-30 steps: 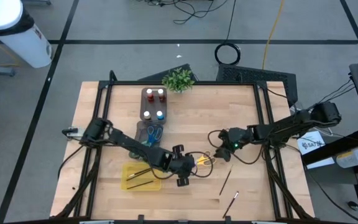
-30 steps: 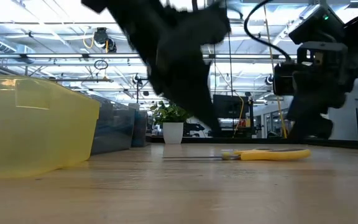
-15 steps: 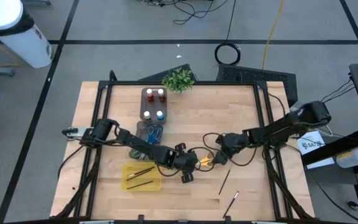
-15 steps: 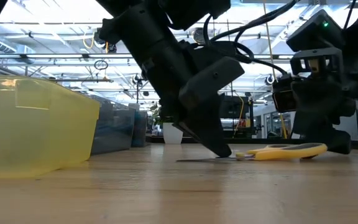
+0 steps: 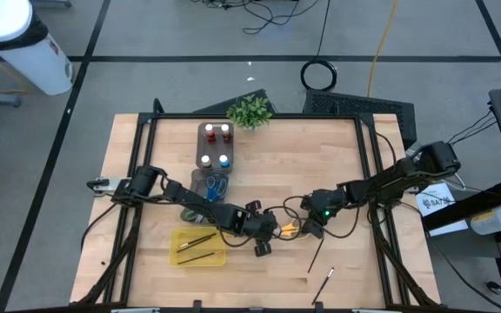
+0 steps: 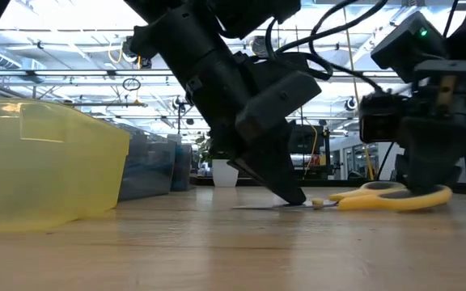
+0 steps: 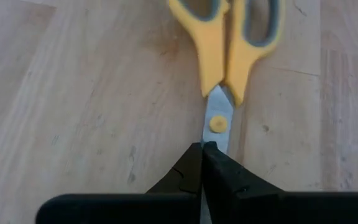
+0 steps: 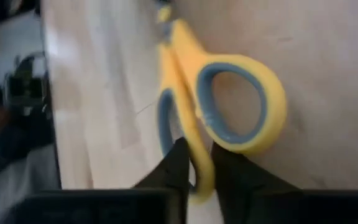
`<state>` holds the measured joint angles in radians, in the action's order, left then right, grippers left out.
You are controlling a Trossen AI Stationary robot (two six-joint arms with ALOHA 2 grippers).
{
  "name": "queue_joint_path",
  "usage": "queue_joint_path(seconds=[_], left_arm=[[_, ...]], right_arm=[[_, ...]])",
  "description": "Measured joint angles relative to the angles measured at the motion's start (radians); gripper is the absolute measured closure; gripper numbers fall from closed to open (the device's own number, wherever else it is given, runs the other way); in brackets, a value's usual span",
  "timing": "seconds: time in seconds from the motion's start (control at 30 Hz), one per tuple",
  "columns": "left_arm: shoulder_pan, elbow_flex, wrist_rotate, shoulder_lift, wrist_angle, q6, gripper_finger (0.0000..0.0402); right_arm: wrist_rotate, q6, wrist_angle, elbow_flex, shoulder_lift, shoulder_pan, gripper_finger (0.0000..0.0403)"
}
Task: Pick & Place Paint Supplies
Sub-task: Put the yellow scissors into the bottom black bin
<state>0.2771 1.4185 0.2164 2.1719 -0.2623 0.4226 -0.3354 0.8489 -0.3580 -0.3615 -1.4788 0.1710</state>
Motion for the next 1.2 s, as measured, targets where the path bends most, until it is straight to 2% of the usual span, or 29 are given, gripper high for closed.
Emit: queue_joint_path(seconds=[0.07, 0.2, 0.3, 0.47, 0.63, 0.77, 0.87, 0.97, 1.1, 1.2], left_arm=[[-0.003, 0.0, 0.001, 0.0, 0.001, -0.001, 0.0386], [-0.01, 0.0, -0.001, 0.0, 0.005, -0.008, 0.0396], [-0.014, -0.002, -0.006, -0.019, 0.008, -0.045, 0.0388], [-0.012, -0.008, -0.008, -0.107, -0.016, -0.1, 0.0368], [-0.007, -0.005, -0.012, -0.226, -0.033, -0.105, 0.0365], [-0.01, -0.005, -0.079, -0.297, -0.026, -0.102, 0.0358], [-0.008, -0.001, -0.125, -0.312, 0.017, -0.099, 0.0327], [-0.007, -0.003, -0.165, -0.295, 0.016, -0.086, 0.0278], [-0.014, -0.003, -0.183, -0.283, -0.008, -0.073, 0.0214], [-0.019, -0.001, -0.191, -0.277, -0.002, -0.07, 0.0181]], right_arm=[[-0.002, -0.045, 0.004, 0.001, 0.001, 0.011, 0.0379], [0.044, -0.06, -0.032, 0.001, 0.001, 0.038, 0.0379], [0.066, -0.077, -0.064, -0.006, 0.005, 0.052, 0.0379], [0.132, -0.127, -0.048, -0.038, 0.061, 0.079, 0.038], [0.22, -0.225, 0.028, -0.099, 0.127, 0.139, 0.038], [0.324, -0.307, 0.12, -0.151, 0.136, 0.189, 0.038], [0.381, -0.35, 0.143, -0.203, 0.127, 0.206, 0.038], [0.415, -0.406, 0.18, -0.252, 0.112, 0.211, 0.038], [0.421, -0.466, 0.2, -0.314, 0.102, 0.212, 0.038], [0.423, -0.492, 0.213, -0.335, 0.101, 0.211, 0.0381]])
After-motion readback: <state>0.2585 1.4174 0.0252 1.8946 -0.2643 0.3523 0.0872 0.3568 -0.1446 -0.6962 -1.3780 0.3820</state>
